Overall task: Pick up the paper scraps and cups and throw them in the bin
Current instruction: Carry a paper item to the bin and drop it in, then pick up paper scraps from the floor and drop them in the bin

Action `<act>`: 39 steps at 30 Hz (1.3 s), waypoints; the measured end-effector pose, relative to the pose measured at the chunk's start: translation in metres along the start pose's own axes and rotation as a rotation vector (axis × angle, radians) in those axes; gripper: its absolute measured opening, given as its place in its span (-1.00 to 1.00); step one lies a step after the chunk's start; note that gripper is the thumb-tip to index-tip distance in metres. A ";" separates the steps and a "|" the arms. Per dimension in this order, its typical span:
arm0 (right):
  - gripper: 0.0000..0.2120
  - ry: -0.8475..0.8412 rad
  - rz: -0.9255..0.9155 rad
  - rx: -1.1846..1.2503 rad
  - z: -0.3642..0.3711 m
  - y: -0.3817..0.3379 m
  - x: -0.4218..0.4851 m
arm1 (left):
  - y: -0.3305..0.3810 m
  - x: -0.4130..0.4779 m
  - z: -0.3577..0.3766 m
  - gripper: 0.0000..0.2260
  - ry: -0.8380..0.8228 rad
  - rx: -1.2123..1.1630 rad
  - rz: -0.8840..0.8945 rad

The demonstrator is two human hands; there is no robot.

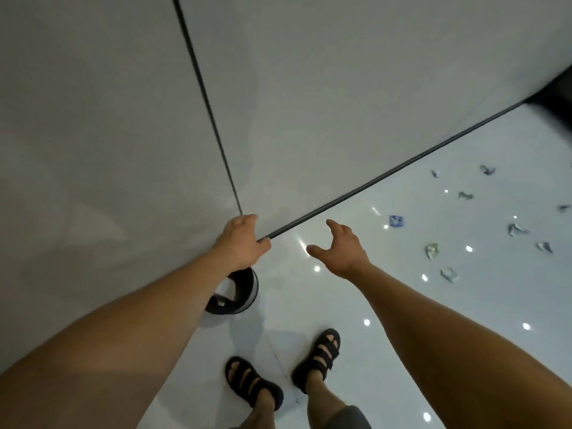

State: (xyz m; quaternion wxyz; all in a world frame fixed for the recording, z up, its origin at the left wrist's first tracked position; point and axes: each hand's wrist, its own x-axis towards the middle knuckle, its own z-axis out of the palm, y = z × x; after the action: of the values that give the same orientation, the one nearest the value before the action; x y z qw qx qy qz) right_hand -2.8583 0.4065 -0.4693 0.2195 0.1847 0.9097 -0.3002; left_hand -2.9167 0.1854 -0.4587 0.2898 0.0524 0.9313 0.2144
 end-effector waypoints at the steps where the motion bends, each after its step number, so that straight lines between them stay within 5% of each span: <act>1: -0.19 0.032 0.015 0.011 -0.020 0.007 -0.010 | 0.024 -0.004 -0.005 -0.33 -0.001 0.021 0.036; 9: -0.22 0.203 0.089 0.057 -0.146 0.108 -0.103 | 0.213 -0.069 0.016 -0.36 -0.095 0.287 0.295; 22: -0.23 0.404 0.302 0.195 -0.307 0.334 -0.200 | 0.498 -0.092 0.119 -0.36 -0.183 0.339 0.554; 39: -0.19 0.343 0.477 0.166 -0.448 0.473 -0.082 | 0.696 0.065 0.171 -0.34 -0.328 0.341 0.575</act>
State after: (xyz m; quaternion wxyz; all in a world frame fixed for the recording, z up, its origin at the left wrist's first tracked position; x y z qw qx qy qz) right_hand -2.6983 1.0259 -0.3236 0.1113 0.4586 0.8366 -0.2781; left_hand -2.8925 0.8910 -0.3201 0.3500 0.3932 0.8421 0.1175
